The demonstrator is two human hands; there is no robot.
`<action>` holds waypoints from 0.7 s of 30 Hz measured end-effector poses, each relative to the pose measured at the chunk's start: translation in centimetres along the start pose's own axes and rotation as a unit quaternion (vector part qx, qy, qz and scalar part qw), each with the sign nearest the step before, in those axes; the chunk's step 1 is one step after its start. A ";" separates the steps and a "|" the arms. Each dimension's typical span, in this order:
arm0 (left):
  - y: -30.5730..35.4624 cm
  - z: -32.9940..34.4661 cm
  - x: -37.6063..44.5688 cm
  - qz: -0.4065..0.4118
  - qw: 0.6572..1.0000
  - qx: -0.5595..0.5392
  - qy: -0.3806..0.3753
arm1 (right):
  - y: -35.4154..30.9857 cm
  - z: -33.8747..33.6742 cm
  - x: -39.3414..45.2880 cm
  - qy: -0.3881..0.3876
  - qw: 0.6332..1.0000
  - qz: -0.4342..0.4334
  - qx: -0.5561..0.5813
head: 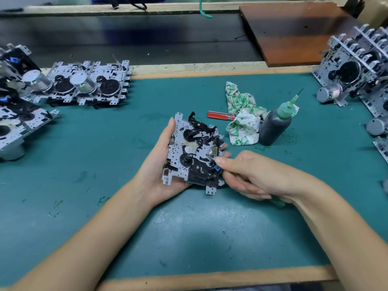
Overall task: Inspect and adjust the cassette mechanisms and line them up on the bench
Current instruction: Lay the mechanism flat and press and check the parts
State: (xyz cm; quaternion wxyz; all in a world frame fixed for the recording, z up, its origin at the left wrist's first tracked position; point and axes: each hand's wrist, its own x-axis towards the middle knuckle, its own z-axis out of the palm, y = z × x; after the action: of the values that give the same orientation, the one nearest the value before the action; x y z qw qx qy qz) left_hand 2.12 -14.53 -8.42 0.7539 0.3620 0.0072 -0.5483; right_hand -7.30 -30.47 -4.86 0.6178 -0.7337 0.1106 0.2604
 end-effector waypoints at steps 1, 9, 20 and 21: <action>0.0 0.1 0.0 0.002 1.000 -0.002 0.005 | 0.0 0.0 0.0 -0.002 1.000 0.001 -0.003; -0.1 0.2 0.1 0.015 0.999 0.020 0.023 | 0.0 -0.3 -0.1 -0.011 1.000 0.020 -0.019; -0.2 -0.1 -0.3 0.041 0.996 -0.035 -0.068 | 0.0 -0.3 0.1 0.026 0.994 -0.025 0.098; -0.2 -0.1 -0.4 0.042 0.995 -0.044 -0.078 | 0.0 -0.4 0.1 0.024 0.994 -0.027 0.103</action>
State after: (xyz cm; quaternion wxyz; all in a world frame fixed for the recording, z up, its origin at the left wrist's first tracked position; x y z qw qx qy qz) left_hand 1.87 -14.19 -8.45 0.7894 0.2844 -0.0431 -0.5423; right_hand -7.16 -30.86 -4.88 0.6942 -0.6745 0.1319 0.2136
